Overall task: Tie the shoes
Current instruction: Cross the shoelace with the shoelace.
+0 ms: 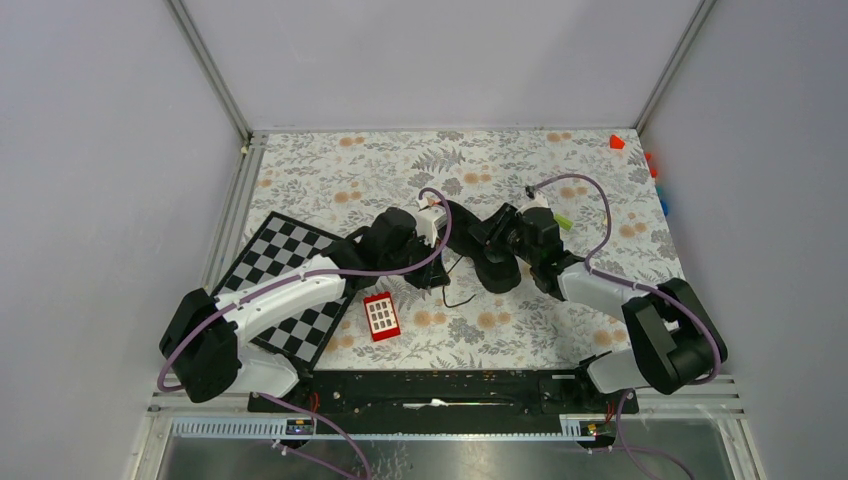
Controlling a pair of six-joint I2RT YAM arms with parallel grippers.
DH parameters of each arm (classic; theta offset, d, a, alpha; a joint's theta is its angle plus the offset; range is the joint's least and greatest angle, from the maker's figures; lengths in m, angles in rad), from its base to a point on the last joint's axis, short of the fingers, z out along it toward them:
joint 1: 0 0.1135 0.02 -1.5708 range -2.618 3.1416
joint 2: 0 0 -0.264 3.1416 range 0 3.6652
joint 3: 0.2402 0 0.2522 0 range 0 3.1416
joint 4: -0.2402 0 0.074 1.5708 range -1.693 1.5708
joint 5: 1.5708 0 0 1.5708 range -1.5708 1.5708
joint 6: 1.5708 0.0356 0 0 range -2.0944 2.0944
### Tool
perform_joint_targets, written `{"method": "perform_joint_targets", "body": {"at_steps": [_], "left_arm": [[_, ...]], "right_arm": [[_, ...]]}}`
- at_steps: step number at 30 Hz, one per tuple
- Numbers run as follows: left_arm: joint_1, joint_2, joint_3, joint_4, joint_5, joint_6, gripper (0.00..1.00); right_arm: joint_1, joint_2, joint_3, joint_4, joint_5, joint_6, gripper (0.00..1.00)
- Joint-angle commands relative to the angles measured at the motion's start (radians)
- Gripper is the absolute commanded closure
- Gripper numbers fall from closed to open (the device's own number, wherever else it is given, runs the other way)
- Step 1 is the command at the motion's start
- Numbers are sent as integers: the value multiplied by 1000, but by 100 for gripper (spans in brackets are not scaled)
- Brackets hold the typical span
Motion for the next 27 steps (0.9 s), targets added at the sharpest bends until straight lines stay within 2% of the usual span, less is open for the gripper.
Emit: {"method": "perform_joint_targets", "body": {"at_steps": [1,6,11,19,23,27], "left_arm": [[-4,-27,11,19,-2,10,100],[-4,-29,8,19,-4,10,100],[-4,-27,8,20,-4,10,100],[-4,-28,8,23,-1,10,100],[-4,-29,6,25,0,9,100],[-3,-31,6,25,0,7,100]], "right_arm": [[-7,-29,55,-111,14,-56,59],[-7,-46,68,-174,14,-69,58],[-7,-68,73,-221,15,-84,51],[-7,-135,102,-324,5,-125,47],[-8,-157,120,-377,25,-157,47],[-10,-170,133,-393,49,-189,55]]}}
